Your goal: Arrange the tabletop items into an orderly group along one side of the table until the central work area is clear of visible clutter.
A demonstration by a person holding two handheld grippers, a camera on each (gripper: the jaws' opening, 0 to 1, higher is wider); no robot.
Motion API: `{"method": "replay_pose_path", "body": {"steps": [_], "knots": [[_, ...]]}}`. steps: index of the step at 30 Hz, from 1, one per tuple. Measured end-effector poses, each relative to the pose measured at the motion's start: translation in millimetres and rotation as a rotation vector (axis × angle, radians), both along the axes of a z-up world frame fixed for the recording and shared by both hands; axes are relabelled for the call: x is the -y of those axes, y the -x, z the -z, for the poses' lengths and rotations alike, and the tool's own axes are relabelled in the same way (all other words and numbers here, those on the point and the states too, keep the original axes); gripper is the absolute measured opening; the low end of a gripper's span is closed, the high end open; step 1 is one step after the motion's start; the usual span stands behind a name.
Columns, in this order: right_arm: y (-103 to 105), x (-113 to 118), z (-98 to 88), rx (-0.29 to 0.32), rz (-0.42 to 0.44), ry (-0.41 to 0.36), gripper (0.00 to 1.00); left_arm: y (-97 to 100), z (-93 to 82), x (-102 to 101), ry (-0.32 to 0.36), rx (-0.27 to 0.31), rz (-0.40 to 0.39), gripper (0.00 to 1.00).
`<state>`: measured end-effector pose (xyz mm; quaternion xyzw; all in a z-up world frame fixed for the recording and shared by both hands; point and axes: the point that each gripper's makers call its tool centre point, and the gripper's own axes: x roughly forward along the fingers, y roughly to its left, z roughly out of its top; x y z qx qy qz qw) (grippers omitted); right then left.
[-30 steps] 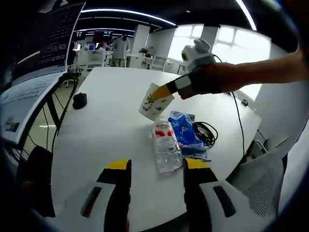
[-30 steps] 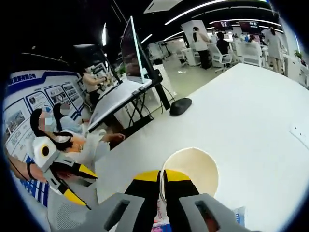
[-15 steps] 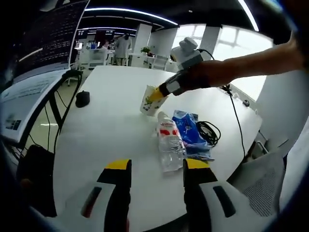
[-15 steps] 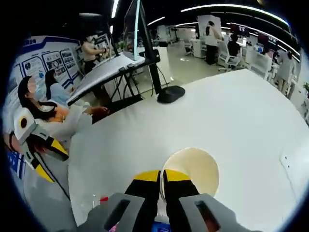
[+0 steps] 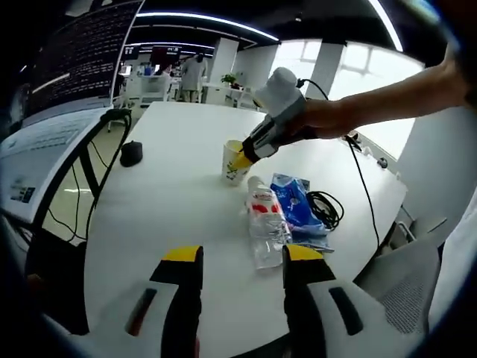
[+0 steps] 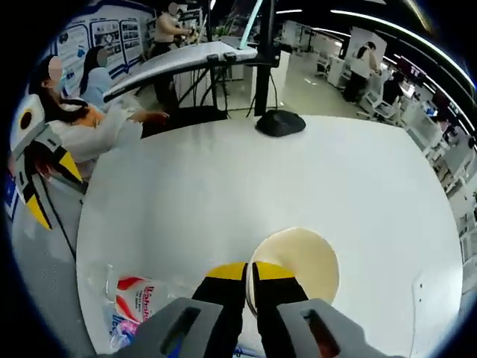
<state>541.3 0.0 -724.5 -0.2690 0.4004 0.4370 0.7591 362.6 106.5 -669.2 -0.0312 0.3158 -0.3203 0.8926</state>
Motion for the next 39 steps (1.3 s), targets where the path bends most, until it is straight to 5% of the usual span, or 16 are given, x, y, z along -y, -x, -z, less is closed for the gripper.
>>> {"method": "replay_pose_path", "body": {"steps": [15, 27, 34, 39], "knots": [[-14, 25, 0.2, 0.026, 0.044, 0.048, 0.07, -1.4, -1.7, -1, 0.005, 0.001, -0.007, 0.42], [-6, 22, -9.1, 0.037, 0.013, 0.048, 0.19, -1.1, -3.3, 4, 0.003, 0.005, 0.005, 0.42], [-4, 26, -25.3, 0.068, 0.019, 0.039, 0.21, 1.3, -7.6, 10, 0.005, 0.012, 0.019, 0.42], [-7, 28, -46.8, 0.093, 0.064, -0.035, 0.22, 4.7, -9.7, 14, 0.009, 0.015, 0.024, 0.41]]}}
